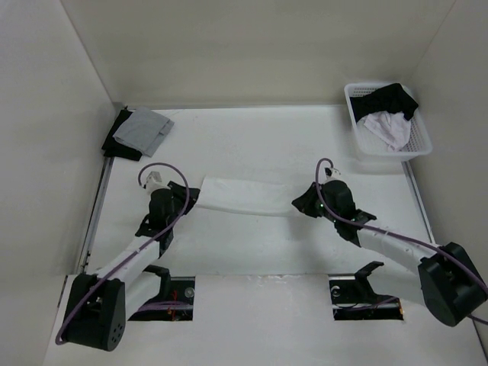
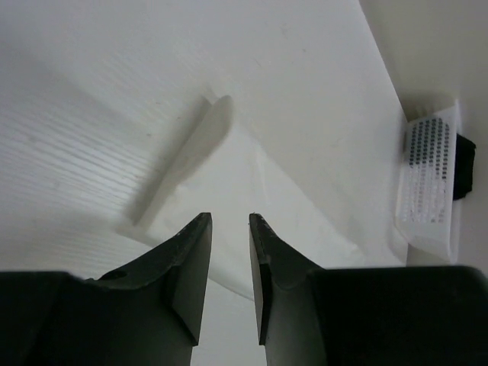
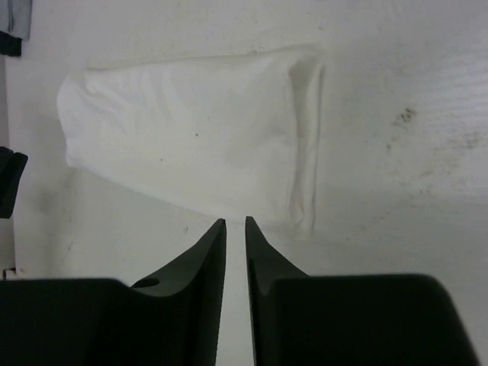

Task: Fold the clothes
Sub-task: Fold the tank top

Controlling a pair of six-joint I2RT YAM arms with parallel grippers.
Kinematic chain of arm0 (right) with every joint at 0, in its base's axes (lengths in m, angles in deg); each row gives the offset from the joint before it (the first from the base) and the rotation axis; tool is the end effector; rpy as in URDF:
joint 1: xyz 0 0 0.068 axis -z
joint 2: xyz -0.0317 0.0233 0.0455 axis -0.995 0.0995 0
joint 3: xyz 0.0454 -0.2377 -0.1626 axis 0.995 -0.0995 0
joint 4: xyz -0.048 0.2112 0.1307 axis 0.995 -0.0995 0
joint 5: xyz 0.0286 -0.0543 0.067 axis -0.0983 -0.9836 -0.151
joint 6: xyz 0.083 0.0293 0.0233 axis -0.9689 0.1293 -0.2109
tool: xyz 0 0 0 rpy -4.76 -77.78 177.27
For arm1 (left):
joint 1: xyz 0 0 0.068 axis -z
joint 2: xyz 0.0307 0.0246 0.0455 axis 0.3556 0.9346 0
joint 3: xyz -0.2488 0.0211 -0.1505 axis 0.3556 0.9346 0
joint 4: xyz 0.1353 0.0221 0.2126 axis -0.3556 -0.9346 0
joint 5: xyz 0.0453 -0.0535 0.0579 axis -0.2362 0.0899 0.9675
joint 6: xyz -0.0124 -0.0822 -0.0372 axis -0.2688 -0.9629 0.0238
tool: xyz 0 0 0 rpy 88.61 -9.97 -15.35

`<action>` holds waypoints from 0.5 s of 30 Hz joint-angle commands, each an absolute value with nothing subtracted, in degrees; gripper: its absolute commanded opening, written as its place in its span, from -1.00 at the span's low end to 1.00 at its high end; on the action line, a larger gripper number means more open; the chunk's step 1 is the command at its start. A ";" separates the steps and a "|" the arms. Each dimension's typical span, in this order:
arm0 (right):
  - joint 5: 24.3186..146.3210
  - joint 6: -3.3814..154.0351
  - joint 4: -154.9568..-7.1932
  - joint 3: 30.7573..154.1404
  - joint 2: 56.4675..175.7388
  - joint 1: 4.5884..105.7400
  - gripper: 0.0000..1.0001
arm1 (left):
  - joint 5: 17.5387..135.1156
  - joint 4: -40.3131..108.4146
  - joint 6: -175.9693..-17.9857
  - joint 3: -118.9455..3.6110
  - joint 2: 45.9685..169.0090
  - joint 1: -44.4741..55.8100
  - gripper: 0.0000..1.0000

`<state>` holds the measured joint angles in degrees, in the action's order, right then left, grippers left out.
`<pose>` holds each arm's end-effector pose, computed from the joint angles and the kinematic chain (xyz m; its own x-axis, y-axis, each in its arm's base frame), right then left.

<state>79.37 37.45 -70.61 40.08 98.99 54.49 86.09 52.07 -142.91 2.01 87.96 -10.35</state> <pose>0.2133 0.1249 0.1800 -0.6810 0.4202 -0.5998 -0.0559 0.7868 0.6147 0.2134 -0.0373 0.1682 -0.3422 -0.7943 -0.5021 -0.2427 0.5909 -0.7694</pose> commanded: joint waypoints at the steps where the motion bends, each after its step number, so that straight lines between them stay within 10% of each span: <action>1: 80.48 40.13 -67.40 45.72 102.85 53.31 -0.66 | 92.57 48.91 -140.42 -4.73 88.93 -3.24 -0.52; 15: 82.51 31.70 -51.13 47.49 124.75 59.72 -0.85 | 88.72 70.18 -144.55 -10.65 120.85 -4.17 -0.59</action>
